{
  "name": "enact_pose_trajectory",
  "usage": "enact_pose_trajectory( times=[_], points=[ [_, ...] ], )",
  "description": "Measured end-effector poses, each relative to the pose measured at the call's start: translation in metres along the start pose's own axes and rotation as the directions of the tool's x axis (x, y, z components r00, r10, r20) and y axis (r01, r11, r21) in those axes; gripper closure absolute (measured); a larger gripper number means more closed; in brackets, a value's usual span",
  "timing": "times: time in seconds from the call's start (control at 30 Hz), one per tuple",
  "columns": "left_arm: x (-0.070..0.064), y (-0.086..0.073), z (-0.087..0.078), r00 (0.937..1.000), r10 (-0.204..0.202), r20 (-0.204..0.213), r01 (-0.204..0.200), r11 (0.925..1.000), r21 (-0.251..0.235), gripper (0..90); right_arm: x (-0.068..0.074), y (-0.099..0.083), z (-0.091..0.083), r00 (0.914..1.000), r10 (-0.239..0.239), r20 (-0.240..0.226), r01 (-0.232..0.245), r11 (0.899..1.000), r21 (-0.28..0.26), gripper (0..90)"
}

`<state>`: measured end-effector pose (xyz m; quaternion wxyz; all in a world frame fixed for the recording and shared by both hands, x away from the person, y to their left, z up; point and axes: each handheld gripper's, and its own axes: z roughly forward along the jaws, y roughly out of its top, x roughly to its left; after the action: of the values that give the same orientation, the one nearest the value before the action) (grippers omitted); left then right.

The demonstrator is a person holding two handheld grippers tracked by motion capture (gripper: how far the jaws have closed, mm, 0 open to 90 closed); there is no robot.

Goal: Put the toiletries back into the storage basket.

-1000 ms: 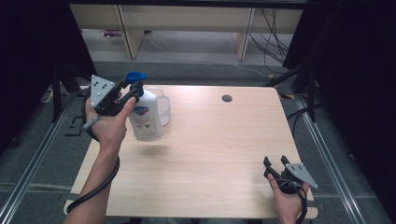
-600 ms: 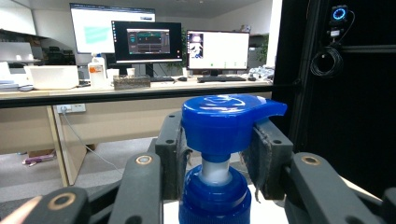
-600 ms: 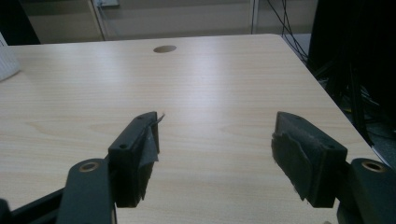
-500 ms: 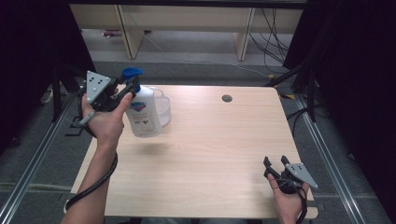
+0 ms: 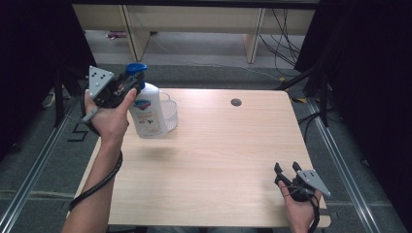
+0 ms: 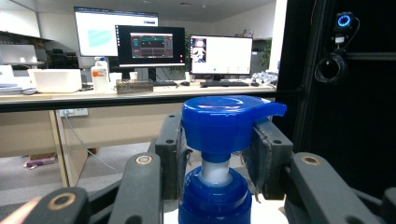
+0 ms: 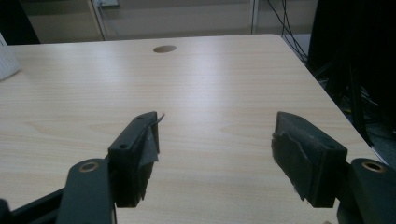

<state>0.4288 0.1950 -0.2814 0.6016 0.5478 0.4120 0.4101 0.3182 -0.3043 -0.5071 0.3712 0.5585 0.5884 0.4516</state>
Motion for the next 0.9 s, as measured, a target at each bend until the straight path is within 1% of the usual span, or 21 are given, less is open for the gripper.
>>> enact_pose_trajectory(
  times=[0.03, 0.13, 0.17, 0.27, 0.33, 0.37, 0.43, 0.47, 0.5, 0.53, 0.6, 0.63, 0.67, 0.7, 0.73, 0.8, 0.87, 0.9],
  points=[
    [0.001, 0.002, 0.002, 1.0, -0.002, -0.001, 0.002, 1.0, -0.006, 60.2, 0.0, 0.0, 0.0, 1.0, 0.001, 0.001, -0.001, 1.0, 0.001, 32.5],
    [0.002, 0.003, 0.005, 1.0, 0.001, -0.003, -0.001, 1.0, -0.003, 60.2, 0.0, 0.0, 0.0, 1.0, 0.002, 0.001, -0.002, 1.0, 0.0, 32.5],
    [0.002, 0.004, 0.008, 1.0, 0.004, -0.003, -0.004, 1.0, -0.005, 60.2, 0.0, 0.0, 0.001, 0.9999, 0.014, -0.005, -0.014, 1.0, -0.011, 32.5],
    [0.003, 0.005, 0.012, 1.0, 0.0, -0.004, 0.0, 1.0, -0.002, 60.2, 0.0, 0.0, 0.0, 1.0, 0.0, -0.004, 0.0, 1.0, -0.005, 32.5],
    [0.004, 0.005, 0.015, 1.0, -0.008, -0.006, 0.008, 1.0, 0.001, 60.2, 0.0, 0.0, 0.001, 1.0, 0.005, -0.005, -0.005, 1.0, -0.004, 32.4],
    [0.005, 0.004, 0.016, 0.9999, -0.009, -0.006, 0.009, 1.0, 0.004, 60.2, 0.0, 0.0, 0.0, 1.0, 0.002, 0.007, -0.002, 1.0, 0.003, 32.4],
    [0.005, 0.004, 0.019, 1.0, -0.005, -0.003, 0.005, 0.9999, 0.01, 60.2, 0.0, 0.0, 0.0, 1.0, 0.003, 0.008, -0.003, 1.0, 0.008, 32.4],
    [0.005, 0.004, 0.021, 0.9999, -0.01, -0.003, 0.01, 0.9999, 0.01, 60.2, 0.0, 0.0, 0.001, 1.0, -0.002, 0.009, 0.002, 1.0, -0.006, 32.4],
    [0.006, 0.004, 0.022, 1.0, -0.008, -0.002, 0.008, 0.9999, 0.013, 60.2, 0.002, -0.001, 0.002, 0.9999, 0.017, -0.001, -0.017, 1.0, -0.008, 32.4],
    [0.006, 0.005, 0.024, 1.0, -0.007, -0.002, 0.007, 0.9999, 0.014, 60.2, 0.002, -0.001, 0.002, 0.9999, 0.017, -0.001, -0.017, 1.0, -0.007, 32.4],
    [0.007, 0.005, 0.026, 0.9999, -0.012, -0.004, 0.012, 0.9998, 0.015, 60.2, 0.0, -0.001, 0.002, 1.0, -0.003, 0.006, 0.003, 1.0, -0.015, 32.4],
    [0.008, 0.006, 0.027, 0.9999, -0.014, -0.004, 0.015, 0.9998, 0.014, 60.2, 0.0, -0.001, 0.001, 1.0, 0.001, 0.005, -0.001, 1.0, -0.015, 32.4],
    [0.008, 0.007, 0.028, 0.9999, -0.014, -0.004, 0.014, 0.9998, 0.013, 60.2, 0.0, 0.0, 0.001, 1.0, 0.004, 0.003, -0.004, 1.0, -0.011, 32.4],
    [0.008, 0.008, 0.029, 0.9999, -0.012, -0.002, 0.012, 0.9998, 0.012, 60.2, 0.0, 0.0, 0.0, 1.0, 0.0, 0.008, 0.0, 1.0, 0.004, 32.4],
    [0.008, 0.008, 0.029, 0.9999, -0.012, -0.002, 0.012, 0.9998, 0.012, 60.2, 0.002, 0.0, 0.0, 0.9995, 0.03, 0.003, -0.03, 1.0, 0.009, 32.4],
    [0.009, 0.009, 0.03, 0.9999, -0.015, -0.006, 0.015, 0.9999, 0.007, 60.2, 0.001, -0.001, 0.002, 0.9998, 0.018, 0.0, -0.018, 1.0, -0.009, 32.4],
    [0.008, 0.011, 0.035, 0.9999, -0.013, -0.004, 0.013, 0.9999, 0.007, 60.2, 0.0, -0.002, 0.003, 1.0, 0.008, -0.002, -0.008, 1.0, -0.015, 32.4],
    [0.009, 0.012, 0.036, 0.9999, -0.013, -0.005, 0.013, 0.9999, 0.008, 60.2, 0.001, -0.001, 0.002, 0.9999, 0.011, 0.005, -0.011, 1.0, 0.01, 32.4]
  ],
)
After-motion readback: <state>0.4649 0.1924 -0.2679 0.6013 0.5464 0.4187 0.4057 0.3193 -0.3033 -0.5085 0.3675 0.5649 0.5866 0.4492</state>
